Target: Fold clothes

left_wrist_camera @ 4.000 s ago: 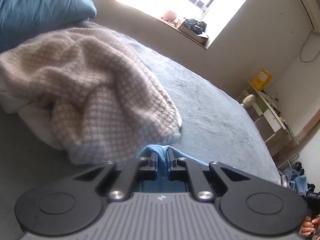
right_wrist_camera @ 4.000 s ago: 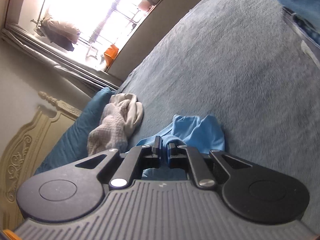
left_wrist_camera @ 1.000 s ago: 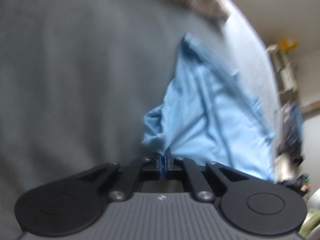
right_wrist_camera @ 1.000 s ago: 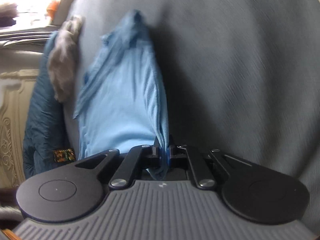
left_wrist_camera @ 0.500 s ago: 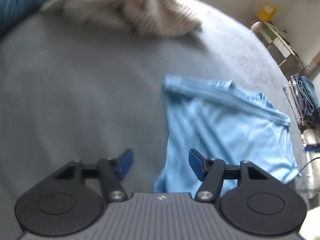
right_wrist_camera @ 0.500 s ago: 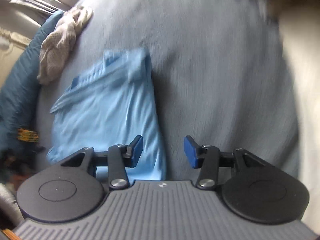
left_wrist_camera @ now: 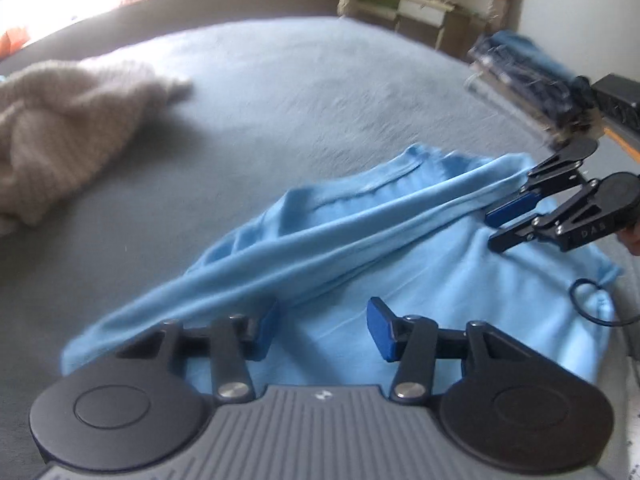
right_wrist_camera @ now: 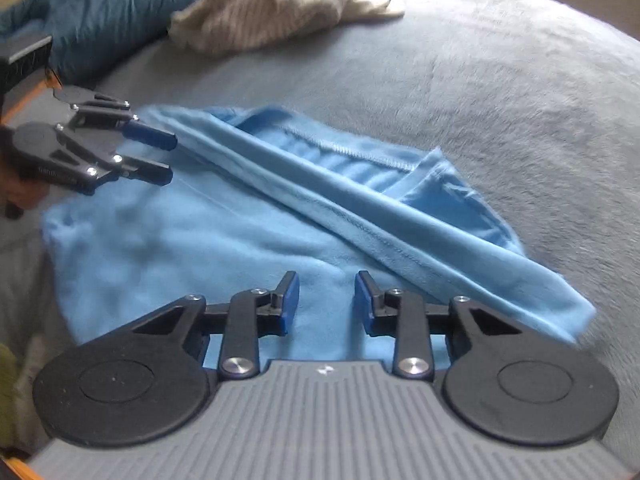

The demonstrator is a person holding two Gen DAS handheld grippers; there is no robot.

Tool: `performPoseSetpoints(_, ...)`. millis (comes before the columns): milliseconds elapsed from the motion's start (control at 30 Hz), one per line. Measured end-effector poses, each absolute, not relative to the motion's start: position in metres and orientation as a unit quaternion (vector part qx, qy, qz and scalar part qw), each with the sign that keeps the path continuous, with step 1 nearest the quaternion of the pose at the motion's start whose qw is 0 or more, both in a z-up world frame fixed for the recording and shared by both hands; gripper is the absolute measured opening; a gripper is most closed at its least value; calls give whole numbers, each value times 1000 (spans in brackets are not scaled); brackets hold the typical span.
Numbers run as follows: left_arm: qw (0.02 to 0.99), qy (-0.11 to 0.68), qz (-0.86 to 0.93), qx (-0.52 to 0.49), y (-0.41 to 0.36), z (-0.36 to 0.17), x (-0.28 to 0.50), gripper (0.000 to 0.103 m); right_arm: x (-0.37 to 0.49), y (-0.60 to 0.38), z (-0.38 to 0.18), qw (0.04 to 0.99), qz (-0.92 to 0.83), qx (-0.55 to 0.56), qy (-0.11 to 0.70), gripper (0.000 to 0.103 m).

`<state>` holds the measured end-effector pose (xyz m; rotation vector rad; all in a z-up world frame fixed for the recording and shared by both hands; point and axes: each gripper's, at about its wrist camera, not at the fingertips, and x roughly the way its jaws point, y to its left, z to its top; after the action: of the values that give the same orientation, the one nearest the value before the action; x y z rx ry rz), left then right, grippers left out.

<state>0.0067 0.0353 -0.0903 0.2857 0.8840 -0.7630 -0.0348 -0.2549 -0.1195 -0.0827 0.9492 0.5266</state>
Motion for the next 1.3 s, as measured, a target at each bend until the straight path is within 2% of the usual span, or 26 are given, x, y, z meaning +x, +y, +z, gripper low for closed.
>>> performPoseSetpoints(67,832,409,-350,135,34,-100,17,47,-22,-256,-124,862,240,-47,445,25)
performPoseSetpoints(167,855,387,-325,118,35,-101,39,49,0,-259,-125,880,211,-64,421,25)
performPoseSetpoints(300,889,368,-263,72,51,-90,63,51,24,-291,-107,916,142,-7,376,27)
performPoseSetpoints(400,890,374,-260,32,72,-76,60,54,16,-309,-99,920,159,29,357,27)
performPoseSetpoints(533,847,390,-357,57,75,-66,32,57,-7,-302,-102,894,251,17,371,27)
performPoseSetpoints(667,776,438,-440,113,50,-93,17,57,-1,-278,-121,870,285,-36,400,27)
performPoseSetpoints(800,809,414,-395,132,40,-110,39,53,26,-271,-125,882,266,-22,388,27)
performPoseSetpoints(867,830,413,-367,74,51,-109,61,53,37,-278,-121,896,234,6,378,27)
performPoseSetpoints(1000,865,394,-307,48,74,-102,77,56,36,-299,-112,908,202,24,367,27)
performPoseSetpoints(1133,867,398,-299,41,98,-90,68,58,8,-314,-98,900,243,40,360,27)
performPoseSetpoints(1300,852,426,-297,68,115,-89,59,60,-13,-336,-101,878,251,31,407,28)
